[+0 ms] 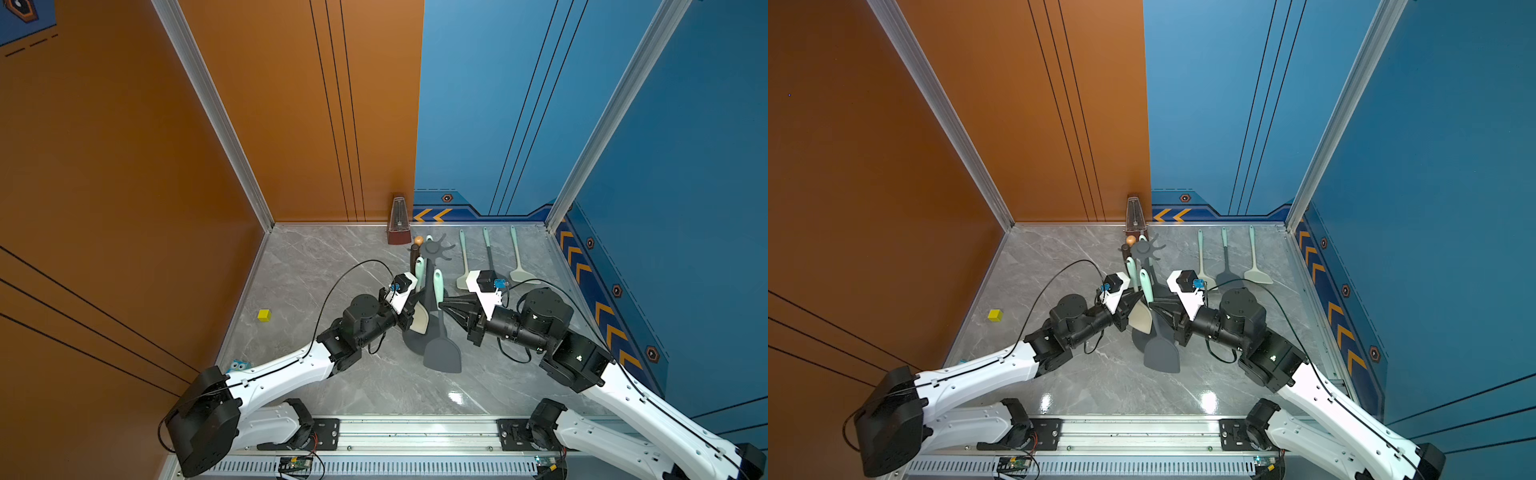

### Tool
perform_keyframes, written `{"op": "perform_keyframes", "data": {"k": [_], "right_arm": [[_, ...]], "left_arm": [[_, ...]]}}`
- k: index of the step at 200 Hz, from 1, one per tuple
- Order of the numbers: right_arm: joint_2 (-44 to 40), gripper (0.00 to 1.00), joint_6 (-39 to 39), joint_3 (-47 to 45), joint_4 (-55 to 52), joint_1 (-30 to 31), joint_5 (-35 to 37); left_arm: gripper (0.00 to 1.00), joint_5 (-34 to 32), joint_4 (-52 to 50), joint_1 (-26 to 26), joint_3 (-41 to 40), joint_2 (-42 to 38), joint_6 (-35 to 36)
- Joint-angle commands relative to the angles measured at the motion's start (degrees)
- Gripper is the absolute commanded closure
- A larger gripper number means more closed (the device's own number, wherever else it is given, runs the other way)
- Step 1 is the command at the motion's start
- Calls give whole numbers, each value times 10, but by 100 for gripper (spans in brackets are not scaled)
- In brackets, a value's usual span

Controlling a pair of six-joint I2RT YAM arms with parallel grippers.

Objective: Take the spatula off the kitchen utensil rack
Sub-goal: Take off the spatula from the rack, then place the spatula at the center of the board.

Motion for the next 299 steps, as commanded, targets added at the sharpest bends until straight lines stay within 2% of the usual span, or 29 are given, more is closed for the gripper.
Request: {"op": "perform_keyframes", "data": {"k": [1, 39, 120, 163, 234, 299], "right_arm": [[-14, 100, 5, -3, -13, -6, -9], [-31, 100, 4, -4, -37, -39, -5], [-34, 100, 22, 0, -70, -219, -90], [13, 100, 25, 32, -93, -303, -112], [117, 100, 4, 123, -101, -355, -90], [250, 100, -15, 231, -100, -363, -90]], "left_arm": [[89, -23, -21, 5, 1, 9, -5], [88, -24, -21, 5, -3, 5, -4], [88, -23, -21, 10, -7, 3, -1], [89, -21, -21, 15, -8, -2, 2], [89, -18, -21, 20, -9, -11, 4], [90, -17, -21, 22, -8, -17, 8]]}}
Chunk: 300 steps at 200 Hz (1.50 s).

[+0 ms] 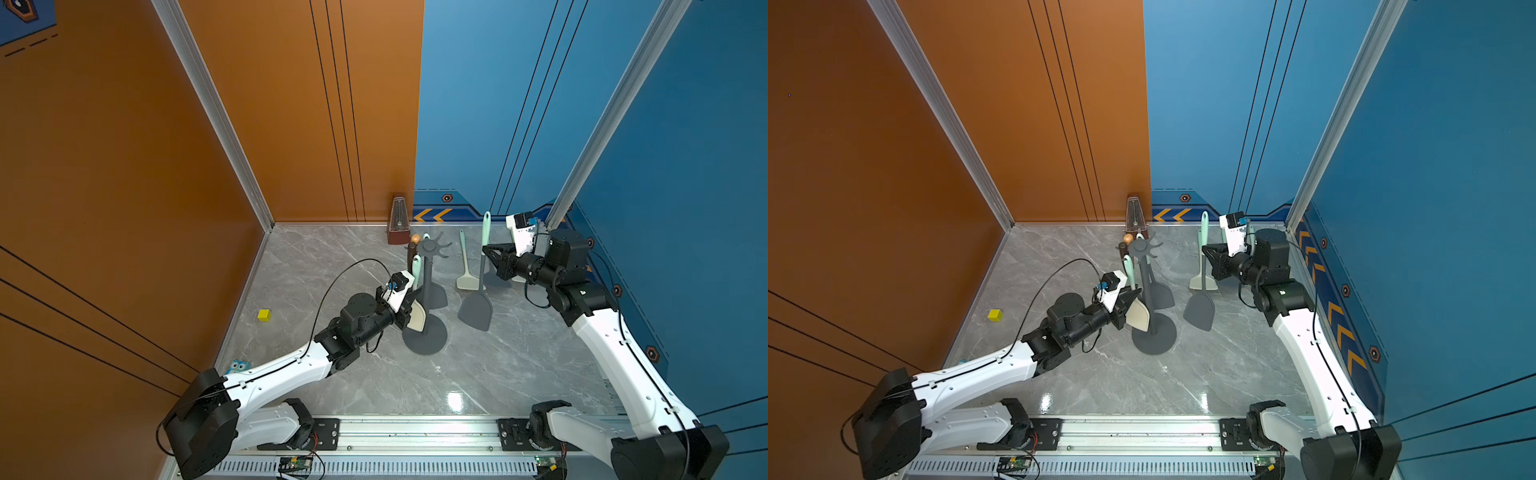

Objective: Take the spatula off the kitchen utensil rack
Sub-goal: Place the spatula at the center of the board.

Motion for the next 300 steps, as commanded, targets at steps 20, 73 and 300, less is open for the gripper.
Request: {"op": "perform_keyframes", "data": {"k": [20, 73, 300], "right_arm": [[87, 100, -22, 94, 3, -6, -4], [249, 100, -16, 213, 6, -6, -35], [630, 100, 65, 529, 1, -8, -122]], "left_arm": [[90, -17, -16, 9, -6, -12, 1], [90, -16, -16, 8, -9, -30, 0], [90, -19, -16, 6, -11, -29, -3]]}}
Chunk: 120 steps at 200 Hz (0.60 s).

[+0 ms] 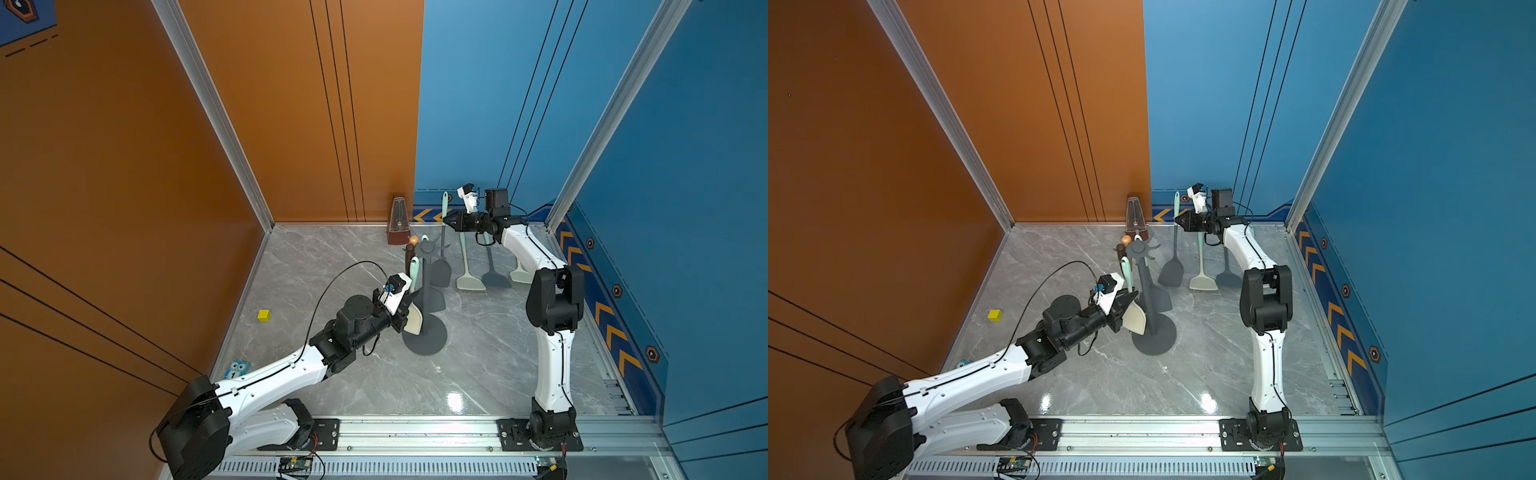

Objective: Take the spatula off the kitchen utensil rack
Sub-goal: Place the spatula at the center of the board.

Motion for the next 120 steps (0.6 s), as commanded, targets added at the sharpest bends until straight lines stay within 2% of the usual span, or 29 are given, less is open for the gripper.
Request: {"op": "perform_keyframes", "data": {"k": [1, 52, 120], "right_arm": [[21, 100, 8, 43, -8, -2, -15], [82, 100, 20, 102, -22, 2, -6], [178, 100, 19, 225, -119, -3, -24]], "left_arm": [[90, -19, 11, 6, -2, 0, -2], [90, -18, 11, 6, -1, 4, -4], [89, -19, 11, 7, -4, 3, -4]]}}
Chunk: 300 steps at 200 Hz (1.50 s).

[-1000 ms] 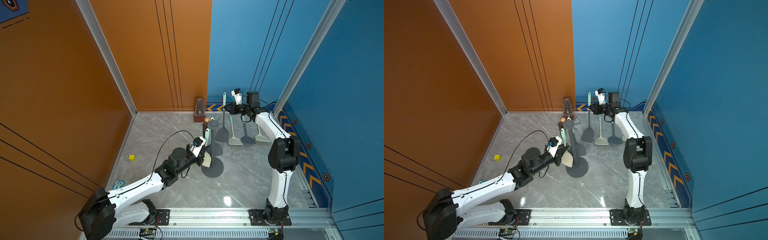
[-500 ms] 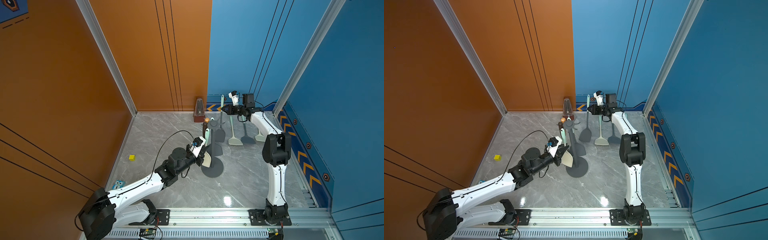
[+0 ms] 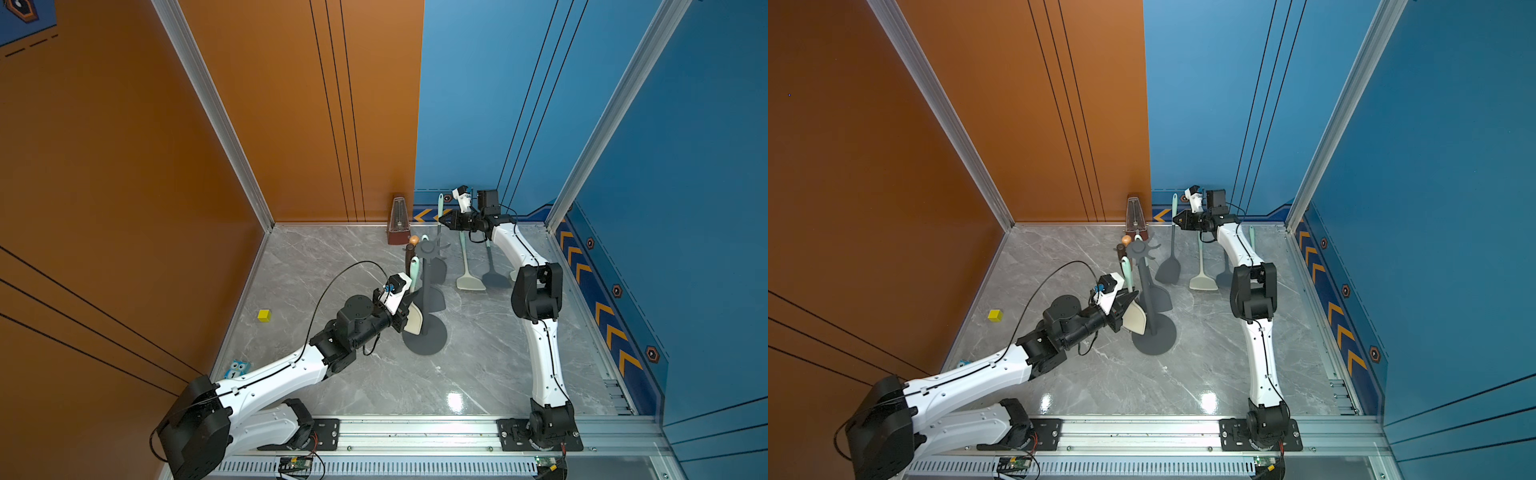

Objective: Take the spatula off the kitchen utensil rack
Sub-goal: Place the spatula at the center of the board.

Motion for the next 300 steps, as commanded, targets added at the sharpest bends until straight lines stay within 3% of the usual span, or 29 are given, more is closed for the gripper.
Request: {"op": "perform_keyframes", "data": {"k": [1, 136, 225, 300], "right_arm": [[24, 100, 1, 41, -63, -3, -22], [85, 100, -23, 73, -166, -8, -20], [109, 100, -14, 83, -179, -6, 6], [58, 100, -36, 60, -178, 6, 33]], "left_arm": [[89, -19, 9, 7, -4, 2, -4], [89, -12, 9, 4, 5, 14, -8], [89, -12, 9, 4, 7, 18, -7], [89, -15, 9, 5, 3, 16, -6]]}}
